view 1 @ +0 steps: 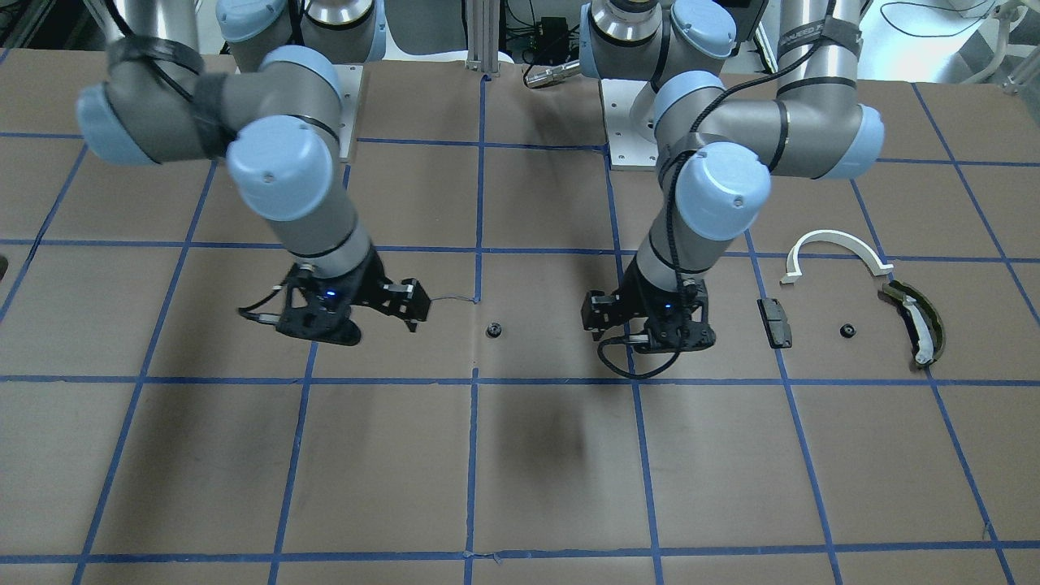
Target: Place bearing gear from tray to pile
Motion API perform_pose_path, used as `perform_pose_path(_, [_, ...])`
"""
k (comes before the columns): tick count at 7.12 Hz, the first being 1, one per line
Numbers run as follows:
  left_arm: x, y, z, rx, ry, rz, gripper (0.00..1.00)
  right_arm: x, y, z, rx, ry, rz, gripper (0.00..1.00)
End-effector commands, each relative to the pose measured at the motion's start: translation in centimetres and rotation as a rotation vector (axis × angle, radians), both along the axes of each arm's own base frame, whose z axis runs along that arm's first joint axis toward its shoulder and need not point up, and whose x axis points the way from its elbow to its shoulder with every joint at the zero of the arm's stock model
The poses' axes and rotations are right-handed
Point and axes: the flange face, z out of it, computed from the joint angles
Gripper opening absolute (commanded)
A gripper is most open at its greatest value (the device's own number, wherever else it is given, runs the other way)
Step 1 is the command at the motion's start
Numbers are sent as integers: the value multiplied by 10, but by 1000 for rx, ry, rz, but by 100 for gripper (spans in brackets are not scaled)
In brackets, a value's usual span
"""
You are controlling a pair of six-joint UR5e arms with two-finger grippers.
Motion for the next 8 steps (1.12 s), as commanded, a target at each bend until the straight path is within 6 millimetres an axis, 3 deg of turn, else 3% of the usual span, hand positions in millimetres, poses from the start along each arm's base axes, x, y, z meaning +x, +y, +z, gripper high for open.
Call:
perform_pose_path(1, [-100,36,-14,1,-3,33,79,-98,22,73,34,28,80,100])
perform_pose_path(2, [-134,51,-33,-3,-3,51,79,-124,28,106,59,61,80,100])
perform_pose_path(3, [-140,51,-58,11,-10,62,79,-126,36,137,78,61,77,100])
perform_pose_path(5, [-161,62,-89,40,-34,38,79,-128,34,148,65,62,111,100])
perform_pose_path(7, [-161,53,-103,7,-59,27,77,-109,43,151,53,69,137,100])
perform_pose_path(8, [-162,50,-105,-7,-56,23,69,-97,47,144,68,110,152,100])
